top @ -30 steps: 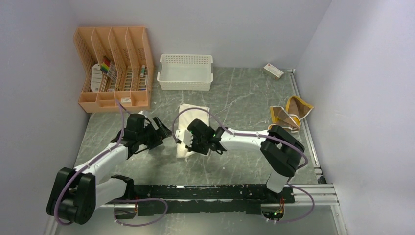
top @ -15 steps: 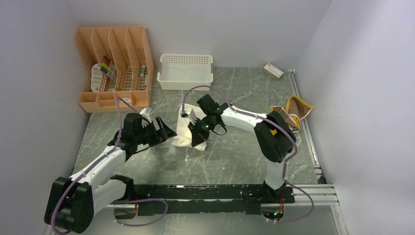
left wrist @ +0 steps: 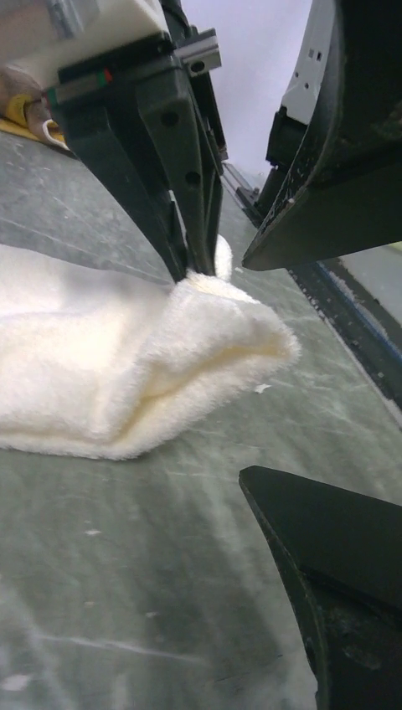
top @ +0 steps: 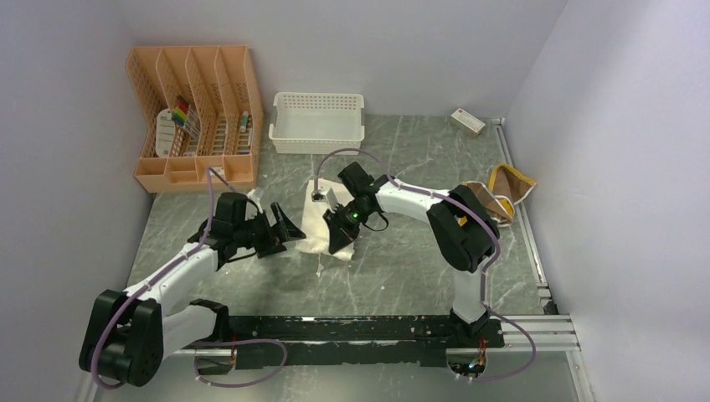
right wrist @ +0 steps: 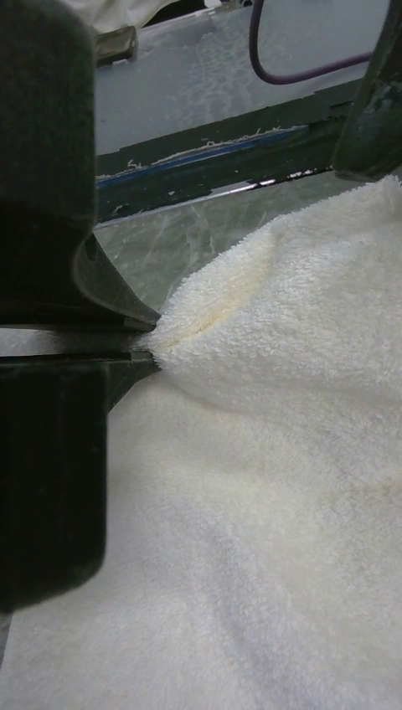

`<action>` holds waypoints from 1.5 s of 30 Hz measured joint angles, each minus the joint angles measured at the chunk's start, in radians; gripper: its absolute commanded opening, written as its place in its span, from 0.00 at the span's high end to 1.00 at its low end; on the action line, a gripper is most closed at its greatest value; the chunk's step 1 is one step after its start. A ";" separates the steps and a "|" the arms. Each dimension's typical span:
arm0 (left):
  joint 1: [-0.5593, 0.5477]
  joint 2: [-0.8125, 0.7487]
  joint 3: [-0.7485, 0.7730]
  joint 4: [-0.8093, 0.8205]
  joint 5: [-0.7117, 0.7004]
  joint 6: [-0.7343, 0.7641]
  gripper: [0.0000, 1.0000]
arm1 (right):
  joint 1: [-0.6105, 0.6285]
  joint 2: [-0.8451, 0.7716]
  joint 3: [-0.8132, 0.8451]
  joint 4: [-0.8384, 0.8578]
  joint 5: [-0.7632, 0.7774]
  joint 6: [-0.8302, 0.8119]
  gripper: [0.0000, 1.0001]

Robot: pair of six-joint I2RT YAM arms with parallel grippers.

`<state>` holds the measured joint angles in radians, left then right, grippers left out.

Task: Roll the towels
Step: Roll the towel at the center of the board.

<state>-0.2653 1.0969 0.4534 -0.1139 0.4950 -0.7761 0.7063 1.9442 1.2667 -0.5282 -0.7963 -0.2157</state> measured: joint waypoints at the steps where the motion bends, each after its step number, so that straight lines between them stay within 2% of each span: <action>1: 0.000 -0.006 0.000 -0.024 0.000 -0.014 0.00 | 0.000 0.001 0.005 0.000 0.001 0.001 0.93; 4: 0.001 -0.061 -0.026 -0.051 0.013 -0.080 0.00 | 0.000 0.002 0.015 -0.001 0.002 0.003 0.93; 8: 0.001 -0.137 -0.137 0.026 0.061 -0.219 0.00 | 0.000 0.002 0.016 0.001 0.002 0.008 0.93; 14: 0.001 -0.101 -0.267 0.197 0.077 -0.437 0.00 | 0.000 0.002 0.015 0.013 0.002 0.021 0.93; 22: 0.001 -0.006 -0.254 0.402 0.076 -0.569 0.01 | 0.000 0.002 0.005 0.024 0.004 0.022 0.93; 31: -0.002 0.173 -0.220 0.573 0.095 -0.615 0.23 | 0.000 0.002 -0.013 0.033 0.007 0.021 0.93; 33: -0.010 0.187 -0.219 0.588 0.095 -0.617 0.34 | 0.000 0.002 -0.016 0.037 0.007 0.021 0.92; 34: -0.014 0.194 -0.217 0.597 0.095 -0.616 0.49 | 0.000 0.002 -0.016 0.037 0.007 0.021 0.90; 35: -0.019 0.204 -0.213 0.604 0.095 -0.615 0.65 | 0.000 0.002 -0.016 0.037 0.007 0.021 0.86; 36: -0.026 0.215 -0.209 0.612 0.095 -0.620 0.89 | 0.000 0.002 -0.016 0.037 0.008 0.022 0.82; 37: -0.032 0.227 -0.205 0.624 0.095 -0.620 0.93 | 0.000 0.002 -0.016 0.038 0.011 0.024 0.77; 40: -0.049 0.261 -0.199 0.657 0.097 -0.620 0.93 | 0.000 -0.003 -0.020 0.042 0.039 0.032 0.61; 41: -0.052 0.268 -0.198 0.663 0.098 -0.620 0.93 | 0.000 -0.013 -0.029 0.052 0.064 0.037 0.37; 42: -0.054 0.277 -0.198 0.670 0.098 -0.620 0.93 | 0.000 -0.028 -0.040 0.059 0.094 0.042 0.05; 43: -0.055 0.281 -0.198 0.671 0.098 -0.620 0.93 | 0.000 -0.051 -0.054 0.065 0.129 0.051 0.00; 45: -0.057 0.283 -0.198 0.670 0.098 -0.620 0.93 | 0.001 -0.120 -0.089 0.089 0.222 0.063 0.00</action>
<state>-0.3222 1.3800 0.2554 0.5560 0.5926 -1.3960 0.7071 1.8240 1.1778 -0.4389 -0.5739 -0.1532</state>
